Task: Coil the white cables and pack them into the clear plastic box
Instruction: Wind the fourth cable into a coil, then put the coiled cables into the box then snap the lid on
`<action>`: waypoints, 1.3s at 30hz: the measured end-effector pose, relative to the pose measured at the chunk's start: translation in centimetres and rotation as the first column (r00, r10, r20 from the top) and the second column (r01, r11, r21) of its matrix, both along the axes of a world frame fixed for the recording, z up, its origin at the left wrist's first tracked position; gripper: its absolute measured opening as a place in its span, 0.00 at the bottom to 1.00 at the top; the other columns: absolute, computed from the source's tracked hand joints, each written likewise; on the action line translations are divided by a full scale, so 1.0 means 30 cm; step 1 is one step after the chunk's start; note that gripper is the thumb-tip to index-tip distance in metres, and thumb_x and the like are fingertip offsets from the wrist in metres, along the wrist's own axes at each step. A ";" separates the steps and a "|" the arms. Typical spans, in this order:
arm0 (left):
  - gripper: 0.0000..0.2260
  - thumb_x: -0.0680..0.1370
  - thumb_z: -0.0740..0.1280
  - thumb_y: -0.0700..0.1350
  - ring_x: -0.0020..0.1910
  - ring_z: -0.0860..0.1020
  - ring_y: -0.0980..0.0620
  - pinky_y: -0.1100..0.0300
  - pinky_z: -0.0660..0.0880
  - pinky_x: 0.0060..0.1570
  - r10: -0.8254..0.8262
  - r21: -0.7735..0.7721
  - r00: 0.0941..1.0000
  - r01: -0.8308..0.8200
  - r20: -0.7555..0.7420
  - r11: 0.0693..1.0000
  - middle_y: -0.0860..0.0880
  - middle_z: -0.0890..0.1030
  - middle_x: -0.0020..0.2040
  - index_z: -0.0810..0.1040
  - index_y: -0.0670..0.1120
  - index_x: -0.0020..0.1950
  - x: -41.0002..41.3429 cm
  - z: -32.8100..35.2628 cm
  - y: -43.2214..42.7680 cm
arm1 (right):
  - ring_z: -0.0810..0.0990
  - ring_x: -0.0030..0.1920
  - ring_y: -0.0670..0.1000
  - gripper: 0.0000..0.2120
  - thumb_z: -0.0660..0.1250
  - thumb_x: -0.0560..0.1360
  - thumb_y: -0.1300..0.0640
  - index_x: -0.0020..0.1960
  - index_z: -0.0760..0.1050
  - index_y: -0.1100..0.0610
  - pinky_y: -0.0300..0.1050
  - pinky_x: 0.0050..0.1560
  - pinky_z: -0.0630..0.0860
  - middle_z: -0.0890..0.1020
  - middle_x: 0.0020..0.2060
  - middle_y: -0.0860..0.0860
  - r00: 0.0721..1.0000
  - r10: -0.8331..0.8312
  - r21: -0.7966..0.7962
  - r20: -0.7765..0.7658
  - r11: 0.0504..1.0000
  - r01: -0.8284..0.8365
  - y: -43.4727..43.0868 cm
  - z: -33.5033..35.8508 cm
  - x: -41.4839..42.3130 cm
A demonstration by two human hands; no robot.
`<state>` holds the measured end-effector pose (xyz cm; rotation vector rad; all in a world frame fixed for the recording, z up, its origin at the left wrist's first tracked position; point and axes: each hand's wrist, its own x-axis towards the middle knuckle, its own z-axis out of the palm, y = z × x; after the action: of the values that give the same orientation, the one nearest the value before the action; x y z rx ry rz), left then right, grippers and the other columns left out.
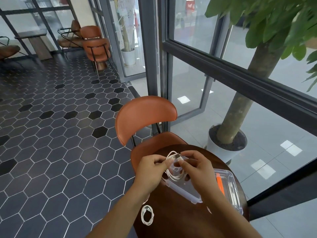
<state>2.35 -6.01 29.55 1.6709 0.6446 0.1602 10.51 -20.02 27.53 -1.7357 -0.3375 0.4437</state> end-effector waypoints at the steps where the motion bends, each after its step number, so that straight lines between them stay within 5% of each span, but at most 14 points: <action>1: 0.08 0.80 0.68 0.46 0.36 0.83 0.48 0.56 0.79 0.31 0.009 -0.059 1.000 -0.009 -0.002 0.998 0.44 0.87 0.39 0.86 0.46 0.48 -0.001 0.002 0.002 | 0.86 0.40 0.49 0.08 0.70 0.78 0.58 0.52 0.78 0.47 0.46 0.37 0.82 0.88 0.40 0.47 1.000 0.004 -0.014 0.000 1.000 -0.004 0.000 -0.004 0.002; 4: 0.09 0.82 0.65 0.43 0.41 0.84 0.45 0.55 0.79 0.33 0.053 -0.196 0.998 -0.057 -0.026 0.979 0.43 0.87 0.42 0.86 0.46 0.51 -0.004 -0.007 0.008 | 0.86 0.39 0.51 0.07 0.70 0.77 0.59 0.54 0.79 0.49 0.47 0.37 0.83 0.88 0.41 0.48 0.999 0.011 -0.012 -0.036 1.000 -0.011 -0.004 -0.013 0.009; 11: 0.09 0.80 0.67 0.38 0.38 0.83 0.49 0.56 0.80 0.33 0.071 -0.153 0.996 -0.078 -0.052 0.985 0.46 0.88 0.41 0.84 0.50 0.48 -0.016 -0.059 0.013 | 0.87 0.38 0.50 0.12 0.71 0.76 0.60 0.60 0.79 0.53 0.46 0.41 0.85 0.87 0.42 0.49 0.997 0.071 -0.122 -0.038 0.990 -0.075 0.004 -0.053 0.023; 17: 0.08 0.80 0.68 0.39 0.39 0.83 0.50 0.57 0.80 0.36 0.058 -0.147 0.993 -0.072 -0.100 0.987 0.48 0.88 0.43 0.84 0.50 0.51 -0.043 -0.157 0.026 | 0.87 0.37 0.48 0.07 0.70 0.76 0.63 0.49 0.84 0.54 0.43 0.39 0.85 0.87 0.38 0.49 0.996 0.081 -0.231 -0.041 0.969 -0.088 0.018 -0.127 0.008; 20: 0.11 0.79 0.68 0.39 0.41 0.83 0.48 0.56 0.81 0.37 0.099 -0.158 0.987 -0.119 -0.129 0.980 0.47 0.88 0.44 0.83 0.55 0.45 -0.058 -0.215 0.036 | 0.87 0.36 0.47 0.10 0.70 0.76 0.63 0.43 0.83 0.49 0.40 0.39 0.84 0.87 0.36 0.49 0.992 0.083 -0.235 -0.095 0.966 -0.104 0.042 -0.176 -0.011; 25: 0.08 0.78 0.69 0.40 0.43 0.84 0.48 0.55 0.82 0.39 0.198 -0.199 0.956 -0.242 -0.217 0.950 0.46 0.87 0.46 0.84 0.51 0.54 -0.100 -0.354 0.087 | 0.86 0.34 0.44 0.07 0.70 0.77 0.64 0.46 0.83 0.54 0.35 0.33 0.80 0.86 0.37 0.49 0.984 0.051 -0.277 -0.172 0.956 -0.098 0.079 -0.282 -0.026; 30: 0.07 0.77 0.69 0.39 0.37 0.81 0.50 0.50 0.81 0.42 0.222 -0.104 0.919 -0.269 -0.327 0.958 0.45 0.83 0.42 0.83 0.48 0.52 -0.174 -0.502 0.143 | 0.87 0.35 0.46 0.05 0.71 0.77 0.60 0.51 0.84 0.58 0.35 0.34 0.80 0.87 0.38 0.51 0.980 0.031 -0.343 -0.195 0.934 -0.098 0.109 -0.400 -0.017; 33: 0.06 0.74 0.68 0.44 0.43 0.83 0.45 0.46 0.82 0.50 0.213 0.031 0.896 -0.219 -0.390 0.975 0.48 0.83 0.42 0.82 0.55 0.46 -0.204 -0.596 0.171 | 0.87 0.35 0.47 0.05 0.72 0.77 0.59 0.51 0.84 0.58 0.41 0.38 0.84 0.87 0.39 0.51 0.979 0.024 -0.367 -0.203 0.925 -0.099 0.127 -0.462 -0.013; 36: 0.09 0.76 0.67 0.41 0.45 0.82 0.47 0.56 0.78 0.49 0.152 0.128 0.872 -0.104 -0.465 0.986 0.50 0.82 0.42 0.82 0.51 0.54 -0.234 -0.680 0.178 | 0.87 0.35 0.48 0.04 0.71 0.76 0.61 0.50 0.84 0.58 0.46 0.41 0.86 0.87 0.38 0.51 0.974 -0.011 -0.371 -0.225 0.926 -0.075 0.139 -0.512 -0.016; 39: 0.11 0.76 0.69 0.40 0.46 0.81 0.50 0.60 0.74 0.50 0.119 0.209 0.835 -0.005 -0.537 0.978 0.51 0.82 0.43 0.82 0.47 0.58 -0.257 -0.774 0.169 | 0.87 0.35 0.48 0.04 0.70 0.77 0.62 0.48 0.84 0.56 0.41 0.39 0.84 0.87 0.38 0.50 0.975 -0.011 -0.383 -0.222 0.921 -0.077 0.144 -0.553 -0.018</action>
<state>-5.36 -0.92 6.32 1.9037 1.1479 -0.2310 9.96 -15.70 10.93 -2.0444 -0.1217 0.7631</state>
